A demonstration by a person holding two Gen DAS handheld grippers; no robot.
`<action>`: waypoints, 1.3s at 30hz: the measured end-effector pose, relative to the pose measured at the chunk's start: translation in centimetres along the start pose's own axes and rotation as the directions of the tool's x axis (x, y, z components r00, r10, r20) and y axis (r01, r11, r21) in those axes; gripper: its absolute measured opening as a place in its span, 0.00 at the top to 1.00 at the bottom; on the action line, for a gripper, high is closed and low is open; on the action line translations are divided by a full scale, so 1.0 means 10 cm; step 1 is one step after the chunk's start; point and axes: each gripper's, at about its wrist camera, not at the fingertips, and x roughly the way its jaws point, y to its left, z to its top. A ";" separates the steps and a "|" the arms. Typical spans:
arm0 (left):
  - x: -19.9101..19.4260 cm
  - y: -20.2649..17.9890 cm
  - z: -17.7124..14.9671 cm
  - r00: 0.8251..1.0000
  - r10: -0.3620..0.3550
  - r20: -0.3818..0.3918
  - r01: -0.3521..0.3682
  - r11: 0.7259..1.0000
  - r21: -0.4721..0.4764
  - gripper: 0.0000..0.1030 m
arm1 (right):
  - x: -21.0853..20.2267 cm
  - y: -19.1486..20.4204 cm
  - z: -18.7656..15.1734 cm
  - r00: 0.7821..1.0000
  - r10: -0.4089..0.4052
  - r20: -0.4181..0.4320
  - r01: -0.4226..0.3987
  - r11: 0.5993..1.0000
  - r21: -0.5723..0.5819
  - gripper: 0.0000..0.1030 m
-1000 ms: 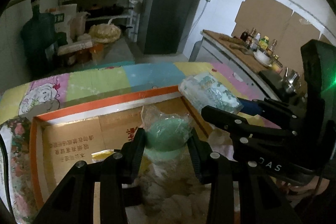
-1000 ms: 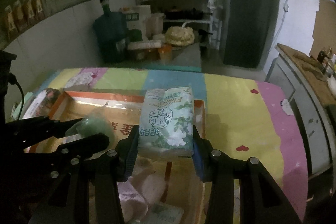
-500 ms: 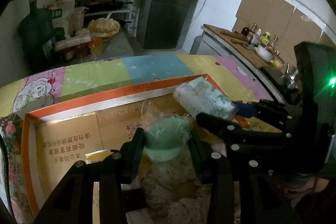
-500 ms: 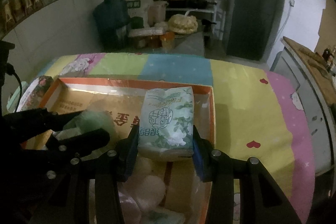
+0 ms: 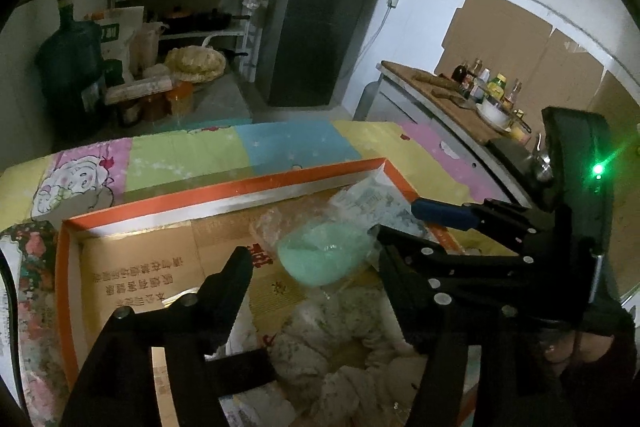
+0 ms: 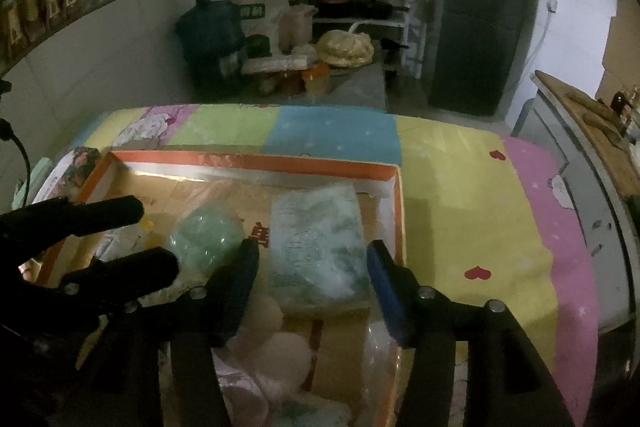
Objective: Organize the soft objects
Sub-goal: 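Open the left gripper to drop the green bag while the right gripper releases the tissue packet, then move both grippers back from the tray toward the pile of soft items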
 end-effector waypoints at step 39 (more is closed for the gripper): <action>-1.07 0.16 -0.20 0.979 0.049 0.200 -0.059 0.997 0.043 0.28 | -0.85 0.69 -0.23 0.979 -0.017 0.205 0.017 1.000 0.001 0.41</action>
